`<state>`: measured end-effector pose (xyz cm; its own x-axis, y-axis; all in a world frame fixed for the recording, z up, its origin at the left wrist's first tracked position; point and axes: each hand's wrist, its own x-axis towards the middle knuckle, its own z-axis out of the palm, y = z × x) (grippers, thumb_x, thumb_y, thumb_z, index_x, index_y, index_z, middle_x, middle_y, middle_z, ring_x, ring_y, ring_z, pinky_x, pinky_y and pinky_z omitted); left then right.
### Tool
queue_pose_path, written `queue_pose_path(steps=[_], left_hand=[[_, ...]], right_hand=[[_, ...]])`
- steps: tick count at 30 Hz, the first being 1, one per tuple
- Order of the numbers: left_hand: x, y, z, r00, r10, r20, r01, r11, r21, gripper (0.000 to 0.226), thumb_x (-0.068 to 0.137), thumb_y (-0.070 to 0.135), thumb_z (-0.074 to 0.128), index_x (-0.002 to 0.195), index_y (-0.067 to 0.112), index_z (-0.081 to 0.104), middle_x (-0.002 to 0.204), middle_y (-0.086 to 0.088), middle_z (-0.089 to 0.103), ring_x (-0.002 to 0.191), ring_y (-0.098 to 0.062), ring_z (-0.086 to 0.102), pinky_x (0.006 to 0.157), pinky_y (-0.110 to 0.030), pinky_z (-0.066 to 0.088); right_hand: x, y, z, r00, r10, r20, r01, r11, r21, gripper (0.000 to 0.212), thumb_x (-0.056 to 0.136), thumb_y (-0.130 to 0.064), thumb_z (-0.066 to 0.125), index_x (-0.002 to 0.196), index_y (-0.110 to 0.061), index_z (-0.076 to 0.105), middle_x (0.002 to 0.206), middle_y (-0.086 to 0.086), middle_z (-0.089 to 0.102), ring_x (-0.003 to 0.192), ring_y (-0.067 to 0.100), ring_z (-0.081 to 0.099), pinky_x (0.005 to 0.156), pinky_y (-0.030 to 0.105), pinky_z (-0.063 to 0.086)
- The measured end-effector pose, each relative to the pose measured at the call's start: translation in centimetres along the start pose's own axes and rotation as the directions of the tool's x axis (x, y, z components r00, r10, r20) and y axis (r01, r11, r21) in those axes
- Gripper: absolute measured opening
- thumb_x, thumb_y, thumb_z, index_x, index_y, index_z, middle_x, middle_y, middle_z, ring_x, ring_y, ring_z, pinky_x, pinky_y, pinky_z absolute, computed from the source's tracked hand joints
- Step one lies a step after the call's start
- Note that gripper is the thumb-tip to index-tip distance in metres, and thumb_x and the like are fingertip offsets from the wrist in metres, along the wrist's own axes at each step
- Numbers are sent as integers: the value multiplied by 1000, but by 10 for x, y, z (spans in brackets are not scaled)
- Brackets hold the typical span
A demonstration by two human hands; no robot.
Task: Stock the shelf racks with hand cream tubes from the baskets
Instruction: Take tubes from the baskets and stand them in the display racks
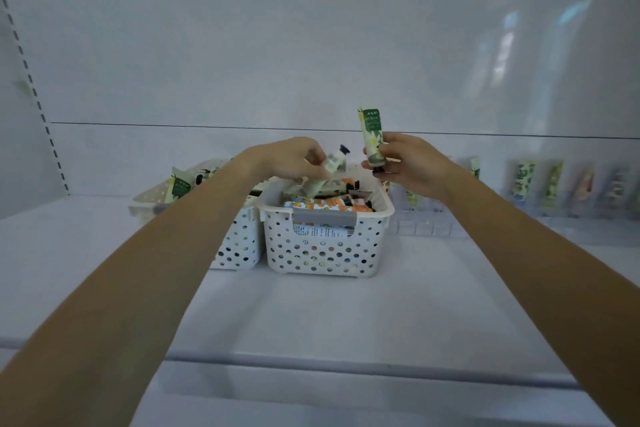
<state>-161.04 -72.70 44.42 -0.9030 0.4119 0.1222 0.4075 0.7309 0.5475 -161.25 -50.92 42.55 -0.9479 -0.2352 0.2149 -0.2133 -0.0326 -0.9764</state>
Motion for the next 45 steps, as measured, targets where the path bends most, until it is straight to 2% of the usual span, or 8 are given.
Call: queue_pose_path(steps=[4,9,17,21,25,32,39,45], left_hand=[[2,11,-3,978,35,-206,-118,904,-410,41,85,6,63,119,10,39,104,-6,52,84,-15,60,66,-19,56],[7,38,5,921,158,-356,-292,884,-364,23,81,5,68,84,21,51,99,-7,58,78,-13,63,71,-27,56],[41,123,43,917,118,-380,-293,846,-446,30,76,-5,68,68,13,46,82,-9,55,55,-14,58,54,-19,55],[67,177,88,943,99,-318,-277,763,-584,25,83,4,64,68,13,46,76,-7,57,65,-15,58,67,-24,54],[100,217,150,962,64,-267,-223,751,-621,27,82,0,64,77,17,44,91,-11,55,67,-18,51,61,-26,44],[150,268,239,912,-24,-409,-284,683,-673,38,79,4,69,72,22,36,79,-5,43,67,-20,44,52,-22,42],[181,308,299,841,15,-541,-404,684,-608,23,82,13,68,86,16,46,84,2,47,73,-18,50,71,-39,51],[195,309,325,847,115,-519,-408,765,-497,16,93,5,49,104,7,59,94,5,50,80,-10,51,62,-8,44]], right_hand=[[-11,1,-8,997,-35,-76,43,993,112,19,94,-3,42,100,-13,57,86,8,63,78,18,67,75,31,53],[-29,1,-27,988,-57,-144,87,972,217,21,92,-2,39,96,-12,58,85,7,58,73,17,65,67,30,54],[-55,-11,-90,960,-6,-280,135,887,441,16,92,-11,45,93,-1,57,86,8,60,75,17,65,67,31,56],[-63,-20,-133,954,-34,-298,186,845,502,13,91,-12,51,92,0,57,88,10,61,78,21,68,70,34,57],[-73,-17,-192,933,-71,-353,203,913,354,11,92,-13,52,98,-8,58,91,7,64,77,20,66,66,30,56],[-87,-7,-306,841,-143,-522,179,984,19,6,93,-11,52,92,-15,56,87,4,61,76,13,65,72,26,54],[-107,27,-401,598,-271,-754,138,962,-236,30,96,-13,46,124,-3,49,105,6,57,93,18,57,90,34,49],[-110,48,-434,555,-331,-763,31,925,-378,22,96,-14,46,115,-8,55,95,0,57,84,13,54,78,27,43]])
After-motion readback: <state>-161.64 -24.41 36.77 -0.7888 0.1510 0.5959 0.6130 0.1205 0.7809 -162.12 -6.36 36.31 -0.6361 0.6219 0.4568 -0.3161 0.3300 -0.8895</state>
